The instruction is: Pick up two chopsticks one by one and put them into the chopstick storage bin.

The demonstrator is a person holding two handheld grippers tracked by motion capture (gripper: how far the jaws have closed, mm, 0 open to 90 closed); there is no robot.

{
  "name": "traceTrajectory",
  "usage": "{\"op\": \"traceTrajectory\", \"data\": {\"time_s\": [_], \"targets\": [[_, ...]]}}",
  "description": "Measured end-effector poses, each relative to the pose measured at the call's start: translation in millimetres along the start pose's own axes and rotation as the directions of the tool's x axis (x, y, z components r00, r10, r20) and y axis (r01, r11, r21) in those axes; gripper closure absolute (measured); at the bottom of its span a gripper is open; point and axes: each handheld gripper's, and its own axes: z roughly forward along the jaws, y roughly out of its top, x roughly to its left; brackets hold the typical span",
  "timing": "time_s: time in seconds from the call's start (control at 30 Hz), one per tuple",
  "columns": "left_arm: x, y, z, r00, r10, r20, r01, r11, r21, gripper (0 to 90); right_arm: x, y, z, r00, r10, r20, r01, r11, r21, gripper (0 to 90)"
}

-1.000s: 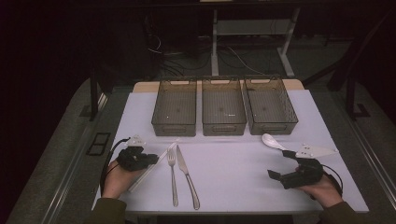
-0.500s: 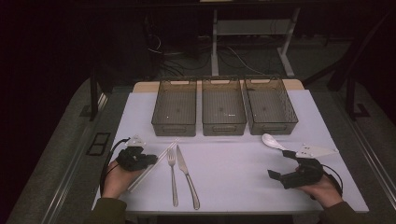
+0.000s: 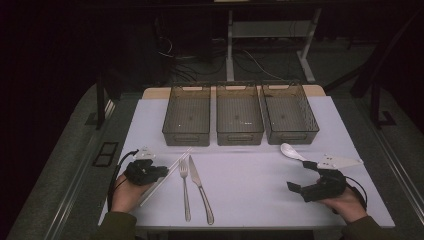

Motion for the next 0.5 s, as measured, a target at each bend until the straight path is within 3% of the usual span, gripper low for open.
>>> {"op": "traceTrajectory", "data": {"time_s": [0.07,0.27,0.43,0.5], "targets": [[-2.2,0.6,0.0,0.9998,0.013,-0.017,-0.012,0.9999,0.007,81.0,0.1,-0.1,-0.1,1.0000,-0.003,0.001,0.003,1.0000,-0.001,0.8],[-1.9,1.2,0.1,0.9998,0.000,-0.018,0.001,1.0000,0.010,82.0,0.1,-0.1,-0.2,1.0000,-0.003,0.000,0.003,1.0000,-0.001,0.7],[0.7,-3.2,0.1,0.9979,-0.063,0.017,0.063,0.9976,-0.027,77.3,0.2,-0.1,-0.3,1.0000,-0.002,0.000,0.002,1.0000,-0.001,0.8],[0.8,-3.5,0.2,0.9984,-0.057,0.004,0.057,0.9980,-0.026,81.9,0.3,-0.1,-0.2,1.0000,-0.002,0.000,0.002,1.0000,-0.001,0.8]]}}
